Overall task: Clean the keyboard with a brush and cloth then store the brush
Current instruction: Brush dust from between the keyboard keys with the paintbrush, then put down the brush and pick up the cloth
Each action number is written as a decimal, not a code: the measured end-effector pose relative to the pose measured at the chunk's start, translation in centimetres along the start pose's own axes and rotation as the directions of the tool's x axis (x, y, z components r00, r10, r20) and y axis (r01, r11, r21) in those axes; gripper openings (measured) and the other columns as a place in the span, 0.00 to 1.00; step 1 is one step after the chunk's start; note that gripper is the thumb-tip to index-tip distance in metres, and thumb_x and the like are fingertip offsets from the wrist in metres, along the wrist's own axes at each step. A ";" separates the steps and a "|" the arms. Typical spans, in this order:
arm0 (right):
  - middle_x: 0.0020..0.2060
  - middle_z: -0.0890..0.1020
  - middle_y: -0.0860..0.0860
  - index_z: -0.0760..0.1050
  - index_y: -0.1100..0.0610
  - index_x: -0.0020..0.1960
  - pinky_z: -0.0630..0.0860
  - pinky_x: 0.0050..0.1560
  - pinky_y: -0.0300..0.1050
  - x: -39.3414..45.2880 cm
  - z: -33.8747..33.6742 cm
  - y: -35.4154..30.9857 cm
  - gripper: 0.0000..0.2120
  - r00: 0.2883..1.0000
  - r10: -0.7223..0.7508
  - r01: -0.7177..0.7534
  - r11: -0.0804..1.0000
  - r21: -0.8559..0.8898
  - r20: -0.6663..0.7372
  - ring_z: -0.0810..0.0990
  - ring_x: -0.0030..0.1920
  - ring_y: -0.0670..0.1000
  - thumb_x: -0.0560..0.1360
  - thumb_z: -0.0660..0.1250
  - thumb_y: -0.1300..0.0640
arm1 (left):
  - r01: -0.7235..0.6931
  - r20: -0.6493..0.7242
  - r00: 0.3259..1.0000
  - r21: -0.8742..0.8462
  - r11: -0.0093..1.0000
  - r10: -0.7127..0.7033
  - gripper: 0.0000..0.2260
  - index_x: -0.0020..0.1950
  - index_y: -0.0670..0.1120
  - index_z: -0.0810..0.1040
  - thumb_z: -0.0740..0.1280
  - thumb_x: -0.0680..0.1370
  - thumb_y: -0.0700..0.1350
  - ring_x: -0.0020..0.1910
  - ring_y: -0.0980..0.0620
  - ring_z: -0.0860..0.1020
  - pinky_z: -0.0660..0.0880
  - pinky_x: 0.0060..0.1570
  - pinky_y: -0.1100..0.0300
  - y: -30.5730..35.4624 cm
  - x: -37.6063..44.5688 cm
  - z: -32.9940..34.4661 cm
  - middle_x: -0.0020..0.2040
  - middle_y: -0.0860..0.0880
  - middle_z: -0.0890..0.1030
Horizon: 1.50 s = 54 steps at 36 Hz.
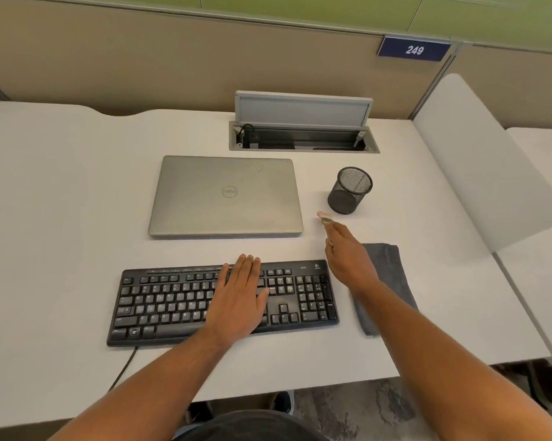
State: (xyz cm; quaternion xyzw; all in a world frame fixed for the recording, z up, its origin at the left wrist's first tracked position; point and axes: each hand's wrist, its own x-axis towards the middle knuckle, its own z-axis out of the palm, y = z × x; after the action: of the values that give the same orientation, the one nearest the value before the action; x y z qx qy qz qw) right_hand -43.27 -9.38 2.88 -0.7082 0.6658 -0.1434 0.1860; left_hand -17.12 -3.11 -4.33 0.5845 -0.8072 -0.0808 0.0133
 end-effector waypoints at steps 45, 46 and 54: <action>0.74 0.74 0.58 0.72 0.61 0.75 0.67 0.76 0.60 -4.1 -0.9 7.7 0.23 0.880 0.378 -0.399 0.917 -0.019 -0.287 0.70 0.74 0.60 0.83 0.65 0.53 | 0.009 0.009 1.000 0.004 1.000 -0.009 0.32 0.84 0.44 0.50 0.43 0.84 0.61 0.83 0.48 0.49 0.45 0.80 0.44 0.0 0.0 0.1 0.84 0.45 0.54; 0.74 0.73 0.58 0.72 0.61 0.74 0.67 0.75 0.61 -5.1 -0.6 7.9 0.25 0.863 0.403 -0.428 0.903 -0.017 -0.305 0.69 0.74 0.60 0.82 0.67 0.50 | 0.010 0.010 1.000 0.002 1.000 -0.010 0.32 0.84 0.44 0.51 0.43 0.84 0.61 0.83 0.48 0.49 0.45 0.80 0.44 0.0 0.0 0.1 0.83 0.45 0.54; 0.81 0.54 0.59 0.58 0.49 0.81 0.57 0.78 0.66 -9.0 1.5 7.0 0.49 0.832 0.521 -0.545 0.833 -0.099 -0.193 0.53 0.82 0.62 0.70 0.62 0.21 | 0.009 -0.005 1.000 -0.011 1.000 -0.009 0.32 0.83 0.44 0.56 0.43 0.84 0.60 0.82 0.47 0.54 0.52 0.80 0.42 0.0 0.0 0.2 0.82 0.44 0.59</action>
State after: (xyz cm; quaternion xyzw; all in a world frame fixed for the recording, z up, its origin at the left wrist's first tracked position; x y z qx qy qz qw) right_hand -49.49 -0.64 -1.22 -0.4924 0.8584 -0.0911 0.1117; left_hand -17.13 -3.06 -4.51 0.5882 -0.8041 -0.0839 0.0179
